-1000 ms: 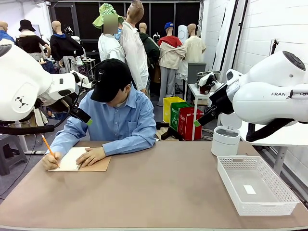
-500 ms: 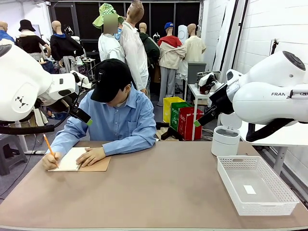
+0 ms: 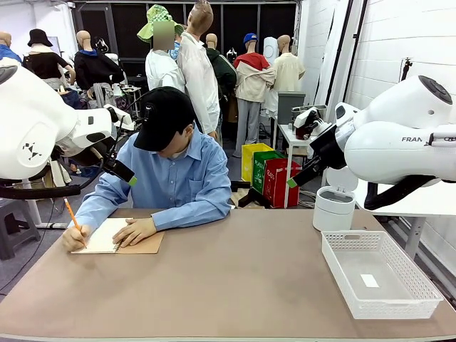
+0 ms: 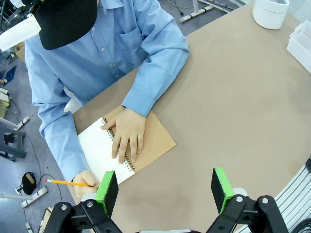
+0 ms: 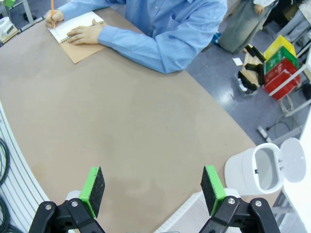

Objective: Sort the paper based on its condition.
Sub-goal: If a person hands you a paper, place it in the Organizing basket , and if it's crumpled, put it in the Trash can.

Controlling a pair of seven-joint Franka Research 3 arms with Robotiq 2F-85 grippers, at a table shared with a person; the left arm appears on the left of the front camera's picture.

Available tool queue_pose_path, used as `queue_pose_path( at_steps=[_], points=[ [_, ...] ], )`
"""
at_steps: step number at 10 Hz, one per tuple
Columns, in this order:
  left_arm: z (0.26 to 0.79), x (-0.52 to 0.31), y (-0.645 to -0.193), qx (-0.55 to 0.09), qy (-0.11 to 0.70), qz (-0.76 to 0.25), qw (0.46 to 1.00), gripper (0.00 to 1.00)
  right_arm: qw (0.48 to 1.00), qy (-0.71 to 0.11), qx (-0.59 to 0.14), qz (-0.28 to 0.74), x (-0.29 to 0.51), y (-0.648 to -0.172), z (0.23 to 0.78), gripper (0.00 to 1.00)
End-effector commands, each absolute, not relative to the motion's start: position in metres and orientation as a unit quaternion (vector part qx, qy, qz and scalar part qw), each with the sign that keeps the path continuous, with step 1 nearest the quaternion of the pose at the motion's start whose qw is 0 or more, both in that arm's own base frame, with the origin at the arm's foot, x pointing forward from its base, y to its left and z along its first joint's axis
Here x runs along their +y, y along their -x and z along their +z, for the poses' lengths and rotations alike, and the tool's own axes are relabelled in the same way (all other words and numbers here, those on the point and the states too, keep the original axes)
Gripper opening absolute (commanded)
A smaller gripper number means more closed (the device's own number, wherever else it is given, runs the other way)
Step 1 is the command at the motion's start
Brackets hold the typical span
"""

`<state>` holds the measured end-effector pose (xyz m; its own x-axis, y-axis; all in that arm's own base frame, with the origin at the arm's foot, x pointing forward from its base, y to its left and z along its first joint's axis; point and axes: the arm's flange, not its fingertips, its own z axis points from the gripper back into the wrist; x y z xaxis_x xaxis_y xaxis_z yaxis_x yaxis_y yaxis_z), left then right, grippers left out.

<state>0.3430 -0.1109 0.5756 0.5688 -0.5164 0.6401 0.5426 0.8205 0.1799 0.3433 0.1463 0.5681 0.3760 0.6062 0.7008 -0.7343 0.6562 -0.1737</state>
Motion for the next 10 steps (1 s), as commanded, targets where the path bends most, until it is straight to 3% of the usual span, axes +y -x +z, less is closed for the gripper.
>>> queue_pose_path(
  at_steps=[1, 10],
  points=[
    [0.5768, -0.1104, -0.3424, -0.357, 0.018, -0.299, 0.885, 1.00, 0.824, -0.080, -0.383, 0.409, 0.1465, -0.3429, 0.5683, 1.00],
    [0.5768, -0.1104, -0.3424, -0.357, 0.018, -0.299, 0.885, 1.00, 0.824, -0.080, -0.383, 0.409, 0.1465, -0.3429, 0.5683, 1.00]
  ],
)
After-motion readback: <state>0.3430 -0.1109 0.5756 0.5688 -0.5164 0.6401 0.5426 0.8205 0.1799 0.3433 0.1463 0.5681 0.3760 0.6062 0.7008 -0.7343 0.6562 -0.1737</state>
